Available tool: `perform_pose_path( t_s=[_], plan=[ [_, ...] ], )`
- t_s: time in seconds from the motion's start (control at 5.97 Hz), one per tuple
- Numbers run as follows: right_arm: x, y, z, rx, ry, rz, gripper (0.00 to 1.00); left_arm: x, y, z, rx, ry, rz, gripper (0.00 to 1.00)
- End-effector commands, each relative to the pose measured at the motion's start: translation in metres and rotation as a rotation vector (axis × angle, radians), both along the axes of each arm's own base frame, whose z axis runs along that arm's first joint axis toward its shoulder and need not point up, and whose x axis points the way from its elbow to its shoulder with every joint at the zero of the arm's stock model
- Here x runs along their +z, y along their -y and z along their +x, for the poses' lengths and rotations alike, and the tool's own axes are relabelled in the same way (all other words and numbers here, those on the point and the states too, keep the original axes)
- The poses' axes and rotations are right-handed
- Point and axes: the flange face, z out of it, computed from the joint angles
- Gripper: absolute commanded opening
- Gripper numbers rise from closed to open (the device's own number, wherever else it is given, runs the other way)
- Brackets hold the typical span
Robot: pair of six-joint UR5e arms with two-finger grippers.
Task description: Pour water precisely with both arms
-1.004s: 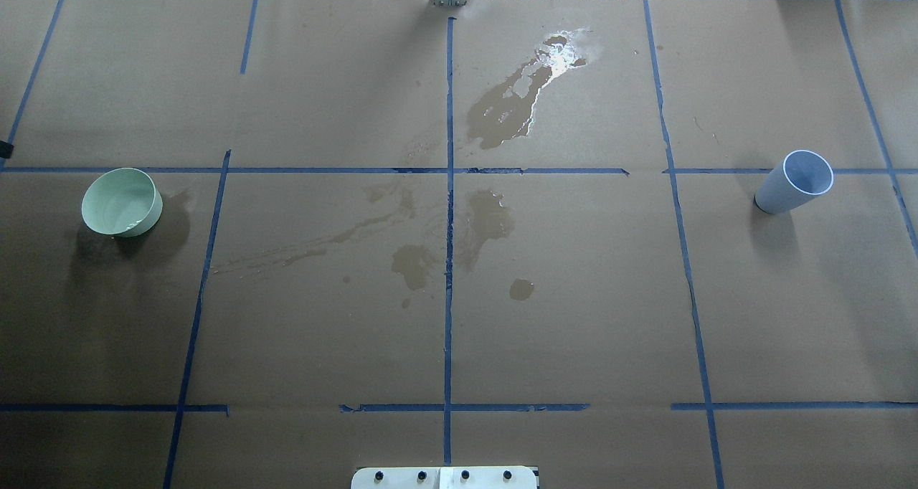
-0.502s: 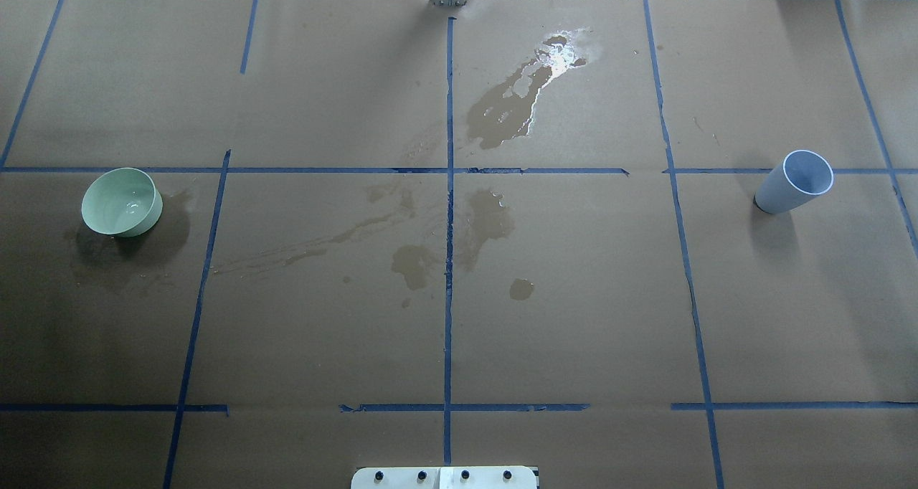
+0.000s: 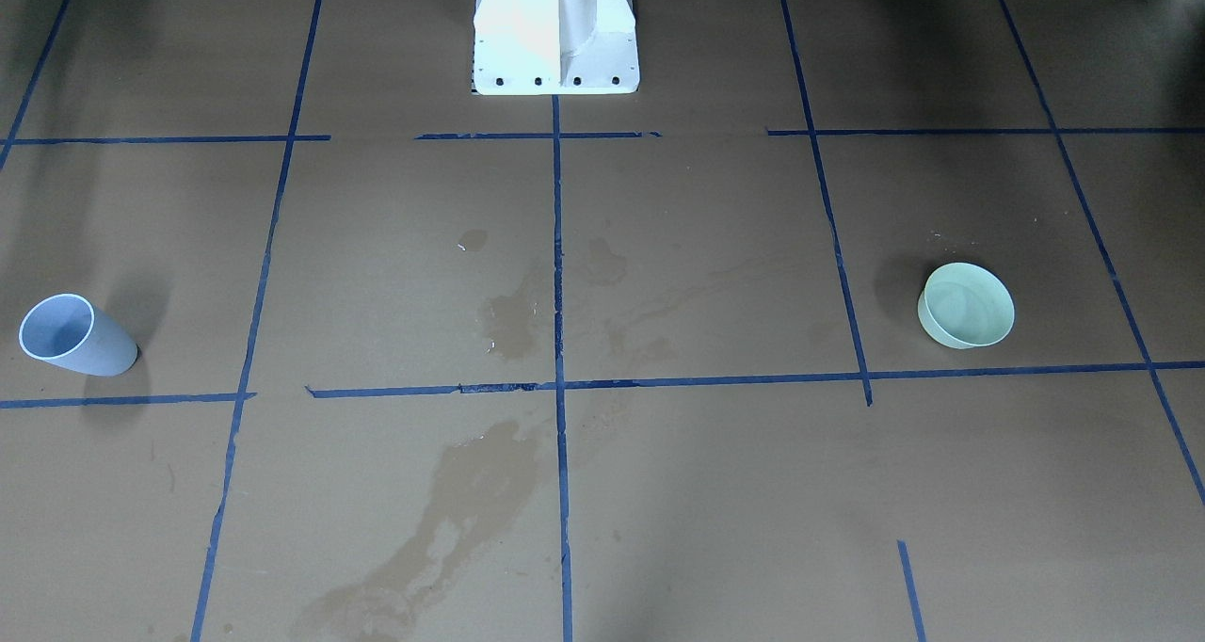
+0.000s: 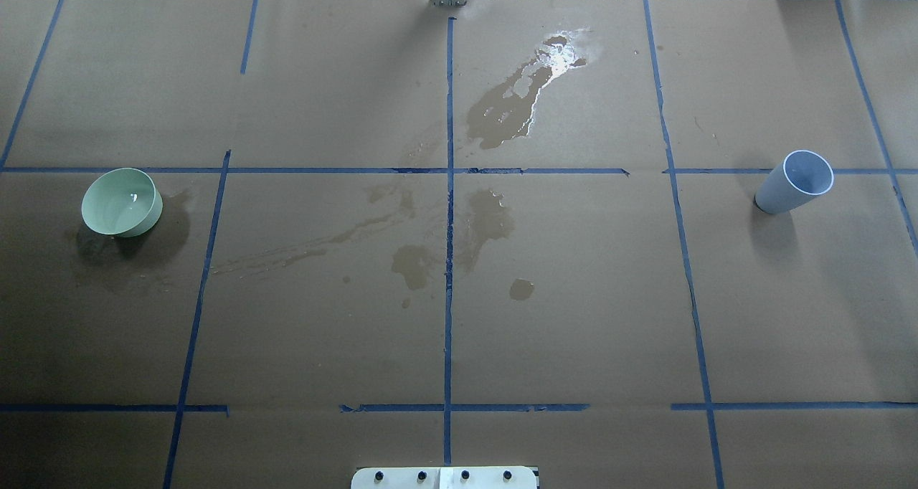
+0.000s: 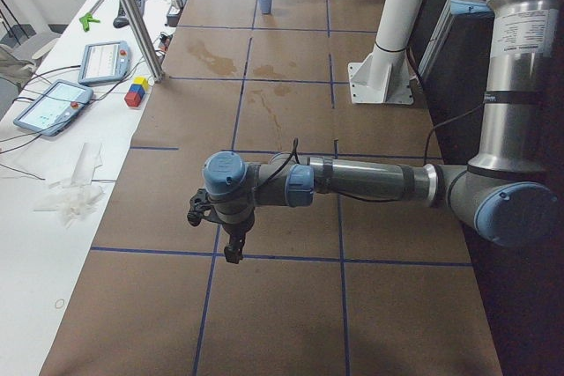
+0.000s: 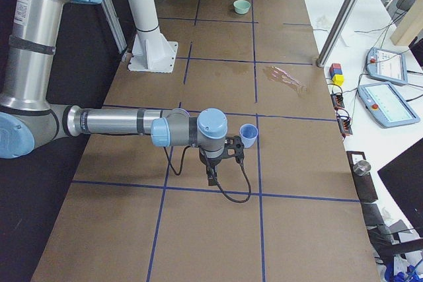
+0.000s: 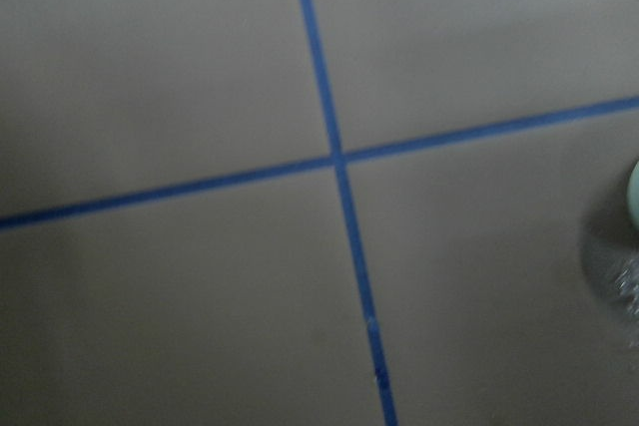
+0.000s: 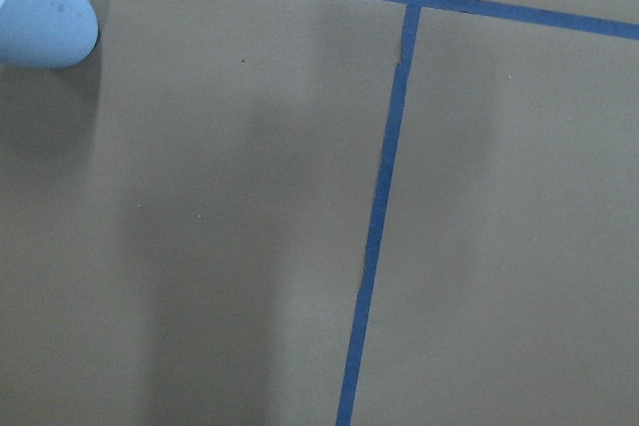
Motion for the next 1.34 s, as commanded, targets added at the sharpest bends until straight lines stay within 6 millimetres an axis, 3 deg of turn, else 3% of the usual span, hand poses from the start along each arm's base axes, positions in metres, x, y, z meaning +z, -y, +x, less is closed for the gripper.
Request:
perform_pose_path(
  t_s=[0.0, 0.17, 0.33, 1.17],
  plan=[
    [0.0006, -0.0029, 0.0104, 0.026, 0.005, -0.002, 1.0, -0.0035, -0.0064, -0.0016, -0.004, -0.001, 0.008, 1.0],
    [0.0023, -0.0037, 0.0108, 0.034, 0.001, -0.013, 1.0, -0.0072, -0.0053, -0.0009, -0.001, 0.008, 0.014, 1.0],
    [0.0069, -0.0016, 0.0103, 0.032, -0.003, -0.019, 1.0, 0.0012, -0.0152, 0.0, 0.005, 0.006, 0.0, 1.0],
    [0.0087, 0.0001, 0.0099, 0.034, 0.001, -0.025, 1.0, -0.0023, -0.0146, 0.0019, 0.008, 0.0, 0.007, 1.0]
  ],
)
